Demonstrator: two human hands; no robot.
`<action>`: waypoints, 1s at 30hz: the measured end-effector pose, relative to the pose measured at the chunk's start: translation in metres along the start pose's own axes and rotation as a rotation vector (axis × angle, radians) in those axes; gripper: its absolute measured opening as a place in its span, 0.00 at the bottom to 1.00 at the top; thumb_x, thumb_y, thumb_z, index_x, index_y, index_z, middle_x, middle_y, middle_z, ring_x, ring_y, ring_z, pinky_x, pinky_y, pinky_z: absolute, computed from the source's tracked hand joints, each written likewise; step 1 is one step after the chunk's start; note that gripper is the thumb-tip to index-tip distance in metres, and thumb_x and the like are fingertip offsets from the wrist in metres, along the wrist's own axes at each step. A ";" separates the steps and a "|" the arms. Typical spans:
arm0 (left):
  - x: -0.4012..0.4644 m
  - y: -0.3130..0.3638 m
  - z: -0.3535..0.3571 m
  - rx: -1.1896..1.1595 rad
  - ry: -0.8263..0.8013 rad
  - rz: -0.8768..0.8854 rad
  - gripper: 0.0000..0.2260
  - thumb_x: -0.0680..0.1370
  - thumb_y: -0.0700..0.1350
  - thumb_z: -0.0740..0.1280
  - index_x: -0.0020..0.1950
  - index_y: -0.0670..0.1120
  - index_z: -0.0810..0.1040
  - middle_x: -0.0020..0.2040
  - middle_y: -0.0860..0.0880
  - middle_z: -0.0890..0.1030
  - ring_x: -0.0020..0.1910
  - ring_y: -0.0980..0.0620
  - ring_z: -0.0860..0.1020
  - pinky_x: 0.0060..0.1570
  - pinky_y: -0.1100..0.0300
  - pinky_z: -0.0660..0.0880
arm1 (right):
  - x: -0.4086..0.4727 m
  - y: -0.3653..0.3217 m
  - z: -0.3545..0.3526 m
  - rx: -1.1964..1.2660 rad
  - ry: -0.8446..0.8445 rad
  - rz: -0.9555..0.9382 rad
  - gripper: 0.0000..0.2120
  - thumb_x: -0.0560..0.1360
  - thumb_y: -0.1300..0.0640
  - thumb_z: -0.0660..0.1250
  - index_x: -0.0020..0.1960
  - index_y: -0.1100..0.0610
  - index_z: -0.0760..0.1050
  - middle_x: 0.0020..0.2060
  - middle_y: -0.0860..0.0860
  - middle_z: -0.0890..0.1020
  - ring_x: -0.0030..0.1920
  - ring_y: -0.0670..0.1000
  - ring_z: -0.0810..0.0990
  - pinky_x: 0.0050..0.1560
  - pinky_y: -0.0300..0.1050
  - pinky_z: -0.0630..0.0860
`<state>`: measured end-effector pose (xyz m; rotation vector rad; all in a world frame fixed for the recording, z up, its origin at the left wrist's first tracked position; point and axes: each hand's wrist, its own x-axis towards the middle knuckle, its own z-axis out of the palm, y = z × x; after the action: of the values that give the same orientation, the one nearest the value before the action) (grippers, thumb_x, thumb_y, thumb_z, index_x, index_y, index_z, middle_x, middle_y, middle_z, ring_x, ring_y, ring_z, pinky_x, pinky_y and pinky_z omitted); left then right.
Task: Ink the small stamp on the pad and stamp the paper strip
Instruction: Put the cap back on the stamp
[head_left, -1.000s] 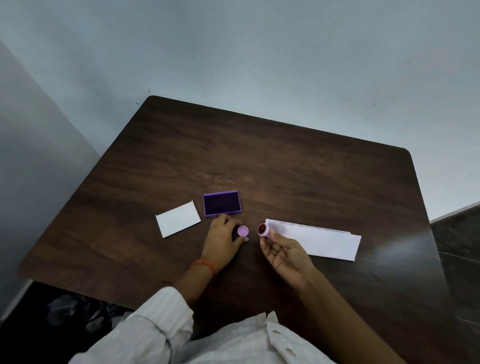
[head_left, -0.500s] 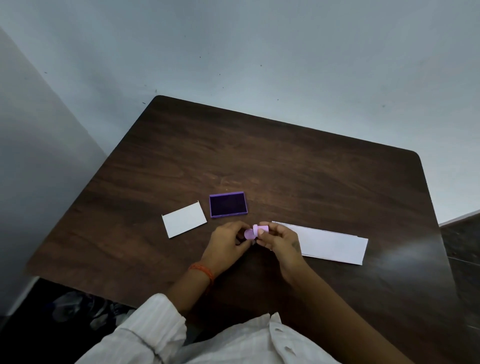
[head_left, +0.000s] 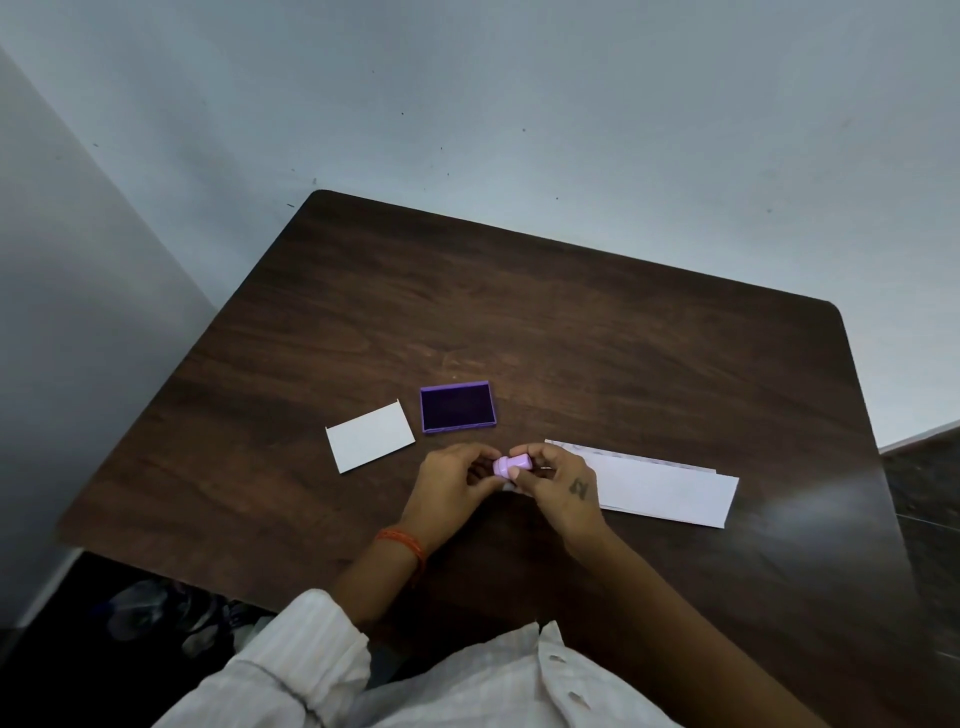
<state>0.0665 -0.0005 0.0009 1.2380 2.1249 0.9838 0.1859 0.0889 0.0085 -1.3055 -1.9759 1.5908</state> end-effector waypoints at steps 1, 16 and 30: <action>0.000 0.000 0.000 0.000 -0.003 -0.002 0.14 0.70 0.45 0.72 0.55 0.46 0.78 0.51 0.47 0.83 0.47 0.57 0.77 0.51 0.64 0.74 | 0.001 0.000 -0.001 -0.003 -0.010 0.001 0.12 0.70 0.59 0.71 0.53 0.56 0.79 0.48 0.53 0.83 0.50 0.47 0.79 0.46 0.31 0.72; 0.001 0.000 -0.002 -0.039 -0.053 -0.009 0.13 0.69 0.44 0.73 0.53 0.48 0.79 0.49 0.49 0.83 0.44 0.59 0.79 0.46 0.72 0.74 | 0.001 0.003 -0.005 0.116 -0.058 0.094 0.10 0.68 0.53 0.73 0.48 0.55 0.81 0.41 0.49 0.84 0.42 0.44 0.82 0.35 0.28 0.75; 0.004 0.002 -0.001 0.006 -0.033 0.022 0.13 0.70 0.46 0.72 0.53 0.47 0.79 0.49 0.48 0.83 0.44 0.59 0.77 0.45 0.73 0.70 | 0.004 0.003 -0.005 0.229 -0.103 0.218 0.13 0.71 0.46 0.68 0.46 0.55 0.79 0.42 0.54 0.84 0.41 0.49 0.85 0.38 0.39 0.81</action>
<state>0.0651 0.0030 0.0033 1.2746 2.0953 0.9604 0.1889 0.0955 0.0061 -1.4094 -1.6897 1.9564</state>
